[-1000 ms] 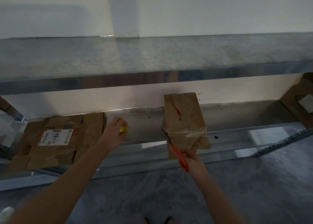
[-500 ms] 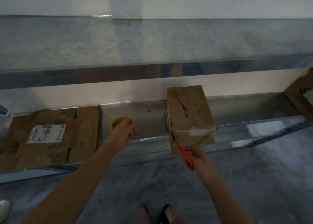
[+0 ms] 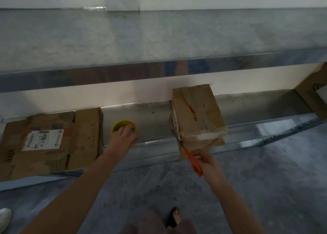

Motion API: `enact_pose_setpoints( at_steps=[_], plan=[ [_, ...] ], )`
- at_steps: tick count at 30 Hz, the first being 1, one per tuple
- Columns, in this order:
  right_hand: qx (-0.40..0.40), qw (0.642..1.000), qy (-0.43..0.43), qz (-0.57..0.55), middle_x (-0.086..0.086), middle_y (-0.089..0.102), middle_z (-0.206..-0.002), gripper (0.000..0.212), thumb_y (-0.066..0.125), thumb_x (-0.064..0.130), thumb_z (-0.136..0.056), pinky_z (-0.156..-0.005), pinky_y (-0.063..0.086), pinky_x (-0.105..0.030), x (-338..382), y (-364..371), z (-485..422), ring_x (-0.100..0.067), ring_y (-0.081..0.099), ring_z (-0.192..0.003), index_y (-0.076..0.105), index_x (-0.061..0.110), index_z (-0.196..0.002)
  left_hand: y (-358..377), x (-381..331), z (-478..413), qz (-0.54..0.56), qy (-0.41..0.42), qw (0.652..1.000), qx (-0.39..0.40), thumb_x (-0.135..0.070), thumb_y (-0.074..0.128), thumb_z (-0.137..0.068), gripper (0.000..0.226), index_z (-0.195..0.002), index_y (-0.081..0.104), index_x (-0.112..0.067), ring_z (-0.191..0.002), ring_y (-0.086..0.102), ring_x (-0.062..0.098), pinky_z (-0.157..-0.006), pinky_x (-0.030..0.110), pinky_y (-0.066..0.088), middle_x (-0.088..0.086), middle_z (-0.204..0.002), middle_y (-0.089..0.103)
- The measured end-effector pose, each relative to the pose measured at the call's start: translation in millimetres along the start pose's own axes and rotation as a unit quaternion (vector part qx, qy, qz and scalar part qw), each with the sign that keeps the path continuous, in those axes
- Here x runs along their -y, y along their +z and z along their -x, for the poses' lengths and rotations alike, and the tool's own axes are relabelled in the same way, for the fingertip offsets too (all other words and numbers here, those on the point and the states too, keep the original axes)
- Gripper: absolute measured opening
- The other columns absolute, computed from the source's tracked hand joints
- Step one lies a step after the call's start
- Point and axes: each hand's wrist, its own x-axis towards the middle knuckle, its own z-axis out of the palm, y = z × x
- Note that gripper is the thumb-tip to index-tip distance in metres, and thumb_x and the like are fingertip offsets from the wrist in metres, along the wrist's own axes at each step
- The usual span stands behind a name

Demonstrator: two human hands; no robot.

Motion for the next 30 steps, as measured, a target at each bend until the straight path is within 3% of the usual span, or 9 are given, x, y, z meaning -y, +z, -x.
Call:
enact_pose_setpoints(
  at_steps=[3, 7, 11, 15, 19, 21, 23, 26, 30],
  plan=[
    [-0.006, 1.0, 0.011, 0.009, -0.003, 0.056, -0.059, 0.026, 0.061, 0.032, -0.077, -0.051, 0.039, -0.023, 2.9, 0.5, 0.2, -0.01, 0.049, -0.051, 0.068, 0.01, -0.089, -3.3, -1.3, 6.4, -0.043, 0.009, 0.999, 0.007, -0.003, 0.087, -0.053, 0.048, -0.095, 0.072, -0.021, -0.084, 0.063, 0.039, -0.063, 0.041, 0.053, 0.019, -0.121, 0.059],
    [-0.005, 0.999, 0.016, 0.044, 0.001, 0.061, -0.058, 0.011, 0.058, 0.014, -0.091, -0.054, 0.04, -0.026, 3.4, -1.3, -3.9, -0.008, 0.052, -0.051, 0.069, 0.017, -0.091, -12.4, -5.9, 7.7, -0.073, 0.012, 0.997, 0.012, 0.002, 0.088, -0.047, 0.052, -0.093, 0.075, -0.022, -0.081, 0.066, 0.039, -0.059, 0.04, 0.054, 0.023, -0.115, 0.064],
    [-0.002, 0.998, 0.011, 0.057, -0.001, 0.06, -0.058, 0.009, 0.061, 0.015, -0.091, -0.055, 0.038, -0.029, 8.7, -2.8, -8.2, -0.012, 0.05, -0.052, 0.069, 0.016, -0.088, -15.4, -4.7, 11.6, -0.107, 0.036, 0.993, 0.02, 0.006, 0.085, -0.039, 0.064, -0.097, 0.076, -0.02, -0.084, 0.067, 0.038, -0.061, 0.041, 0.055, 0.022, -0.113, 0.065],
    [-0.004, 0.998, 0.004, 0.068, -0.001, 0.058, -0.058, 0.009, 0.06, 0.017, -0.091, -0.053, 0.037, -0.026, 12.7, -2.8, -11.1, -0.01, 0.049, -0.052, 0.068, 0.016, -0.087, -13.3, -2.6, 19.4, -0.12, 0.062, 0.991, 0.011, 0.0, 0.087, -0.044, 0.073, -0.111, 0.071, -0.025, -0.09, 0.066, 0.036, -0.068, 0.04, 0.055, 0.019, -0.117, 0.064],
    [-0.01, 0.999, 0.003, 0.053, -0.004, 0.058, -0.058, 0.009, 0.06, 0.013, -0.091, -0.055, 0.034, -0.031, 15.1, -2.8, -12.0, -0.018, 0.047, -0.058, 0.068, 0.013, -0.086, -14.6, -5.3, 25.6, -0.067, 0.062, 0.996, -0.018, -0.008, 0.083, -0.058, 0.078, -0.124, 0.046, -0.025, -0.101, 0.064, 0.039, -0.079, 0.046, 0.053, 0.017, -0.124, 0.061],
    [-0.01, 0.998, 0.003, 0.058, -0.004, 0.058, -0.058, 0.009, 0.06, 0.012, -0.091, -0.055, 0.034, -0.032, 15.3, -3.0, -11.2, -0.018, 0.047, -0.057, 0.068, 0.014, -0.086, -21.2, -7.1, 27.5, -0.046, 0.061, 0.997, -0.03, -0.018, 0.081, -0.067, 0.063, -0.123, 0.053, -0.022, -0.107, 0.062, 0.041, -0.084, 0.05, 0.052, 0.017, -0.124, 0.061],
    [-0.008, 0.998, 0.003, 0.058, -0.002, 0.058, -0.057, 0.007, 0.062, 0.014, -0.09, -0.055, 0.034, -0.032, 15.4, -3.5, -8.8, -0.016, 0.047, -0.055, 0.068, 0.012, -0.087, -27.5, -12.0, 28.3, -0.021, 0.059, 0.996, -0.056, -0.035, 0.058, -0.087, 0.039, -0.119, 0.064, -0.014, -0.114, 0.059, 0.042, -0.089, 0.052, 0.05, 0.017, -0.125, 0.061],
    [-0.011, 0.998, 0.0, 0.054, 0.004, 0.057, -0.054, 0.013, 0.065, 0.019, -0.089, -0.056, 0.036, -0.03, 16.6, -3.2, -4.4, -0.013, 0.046, -0.055, 0.067, 0.007, -0.089, -50.1, -36.0, 18.2, 0.069, 0.018, 0.995, -0.065, -0.055, 0.03, -0.094, 0.064, -0.132, 0.056, -0.011, -0.135, 0.04, 0.031, -0.108, 0.045, 0.035, 0.009, -0.142, 0.049],
    [-0.016, 0.998, -0.008, 0.053, 0.005, 0.056, -0.052, 0.015, 0.069, 0.023, -0.086, -0.055, 0.038, -0.027, 19.8, -4.2, -1.4, -0.01, 0.047, -0.052, 0.068, 0.008, -0.084, -80.3, -88.9, -1.3, 0.2, 0.033, 0.97, -0.134, -0.059, 0.035, -0.091, 0.067, -0.14, 0.047, -0.015, -0.14, 0.031, 0.02, -0.114, 0.036, 0.024, 0.002, -0.146, 0.044]
  ],
)
